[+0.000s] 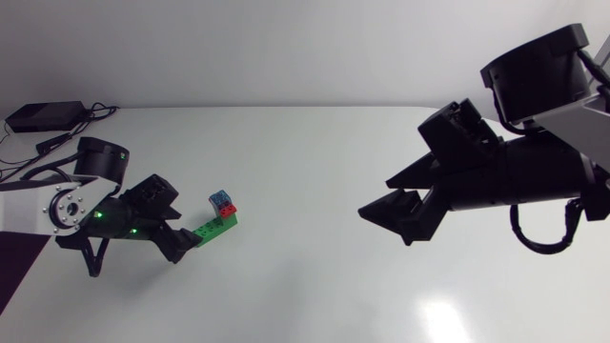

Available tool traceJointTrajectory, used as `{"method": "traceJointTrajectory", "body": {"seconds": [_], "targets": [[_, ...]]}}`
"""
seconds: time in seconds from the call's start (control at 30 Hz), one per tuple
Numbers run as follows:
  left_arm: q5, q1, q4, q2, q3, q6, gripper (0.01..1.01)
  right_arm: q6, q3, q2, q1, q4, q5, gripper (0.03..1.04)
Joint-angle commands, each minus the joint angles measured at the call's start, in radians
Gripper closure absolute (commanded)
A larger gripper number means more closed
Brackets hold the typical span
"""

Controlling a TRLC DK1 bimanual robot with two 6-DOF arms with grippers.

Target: Separate the duplo bricks

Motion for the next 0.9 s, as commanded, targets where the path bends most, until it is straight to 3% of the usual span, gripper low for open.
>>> {"method": "traceJointTrajectory", "body": {"seconds": [0.0,0.5,0.87], "targets": [[-0.002,-0.017,0.004,0.046,0.005,0.05,0.092,-0.017,-0.008,0.019,0.001,0.014,0.002,0.06],[0.0,0.018,0.005,0.267,0.132,0.145,0.123,-0.027,-0.024,0.025,-0.01,0.027,-0.003,0.06],[0.027,0.009,-0.006,0.315,0.16,0.173,0.428,-0.028,-0.03,0.028,-0.014,0.034,-0.003,0.06]]}}
